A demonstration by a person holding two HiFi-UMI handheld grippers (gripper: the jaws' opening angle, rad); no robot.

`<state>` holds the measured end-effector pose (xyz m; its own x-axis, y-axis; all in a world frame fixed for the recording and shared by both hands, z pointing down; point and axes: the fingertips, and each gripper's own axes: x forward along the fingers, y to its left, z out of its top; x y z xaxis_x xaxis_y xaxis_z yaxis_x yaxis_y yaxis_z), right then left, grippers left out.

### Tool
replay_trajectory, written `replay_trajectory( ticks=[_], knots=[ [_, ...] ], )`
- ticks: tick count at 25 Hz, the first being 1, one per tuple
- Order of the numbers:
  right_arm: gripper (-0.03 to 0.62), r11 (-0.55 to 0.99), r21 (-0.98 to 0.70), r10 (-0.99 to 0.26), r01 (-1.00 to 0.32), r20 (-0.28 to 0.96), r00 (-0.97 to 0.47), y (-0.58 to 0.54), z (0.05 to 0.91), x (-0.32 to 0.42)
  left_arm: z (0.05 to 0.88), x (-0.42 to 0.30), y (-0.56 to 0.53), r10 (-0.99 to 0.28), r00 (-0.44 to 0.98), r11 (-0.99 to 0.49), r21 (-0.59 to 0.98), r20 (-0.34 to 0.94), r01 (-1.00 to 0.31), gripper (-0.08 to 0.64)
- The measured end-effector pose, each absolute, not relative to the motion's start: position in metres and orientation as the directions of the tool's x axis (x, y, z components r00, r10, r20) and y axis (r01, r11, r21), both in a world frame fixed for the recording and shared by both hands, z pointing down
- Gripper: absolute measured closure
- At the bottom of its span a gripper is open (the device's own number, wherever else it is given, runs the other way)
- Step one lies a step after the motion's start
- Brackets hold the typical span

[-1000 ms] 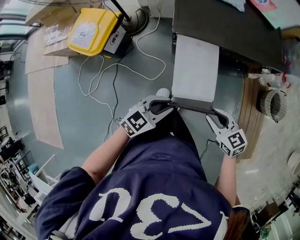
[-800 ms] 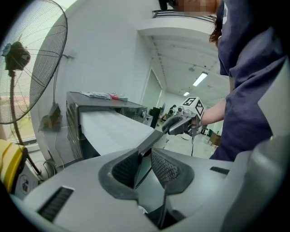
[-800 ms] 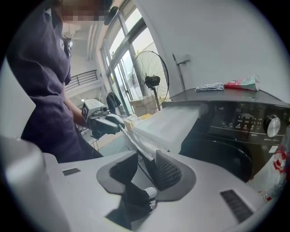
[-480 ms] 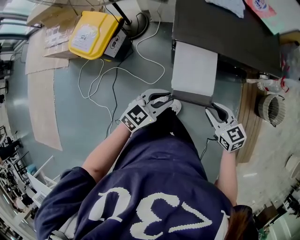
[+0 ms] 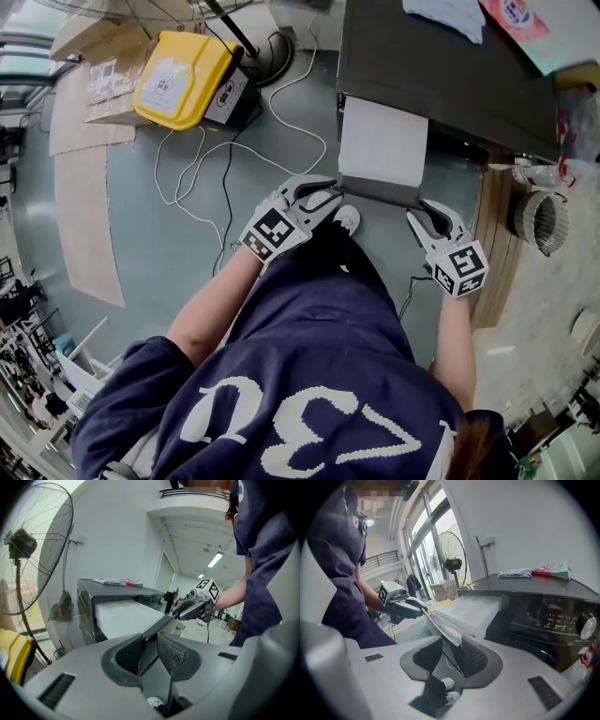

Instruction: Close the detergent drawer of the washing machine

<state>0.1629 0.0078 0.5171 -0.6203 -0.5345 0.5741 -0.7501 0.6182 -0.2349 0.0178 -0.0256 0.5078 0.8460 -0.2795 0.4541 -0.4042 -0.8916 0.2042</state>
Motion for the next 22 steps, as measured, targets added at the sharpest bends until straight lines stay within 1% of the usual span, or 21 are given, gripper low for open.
replay_trajectory(
  ticks=[11, 22],
  knots=[
    [0.448, 0.602, -0.230, -0.558, -0.765, 0.563, -0.609, -0.014, 0.519, 0.168, 0.509, 0.023, -0.048, -0.297, 0.834, -0.884, 0.196, 0.465, -0.424, 0.446],
    [0.448, 0.598, -0.225, -0.581, -0.769, 0.539, -0.610, -0.052, 0.518, 0.173, 0.509, 0.028, -0.086, -0.340, 0.824, -0.870, 0.180, 0.453, -0.458, 0.443]
  ],
)
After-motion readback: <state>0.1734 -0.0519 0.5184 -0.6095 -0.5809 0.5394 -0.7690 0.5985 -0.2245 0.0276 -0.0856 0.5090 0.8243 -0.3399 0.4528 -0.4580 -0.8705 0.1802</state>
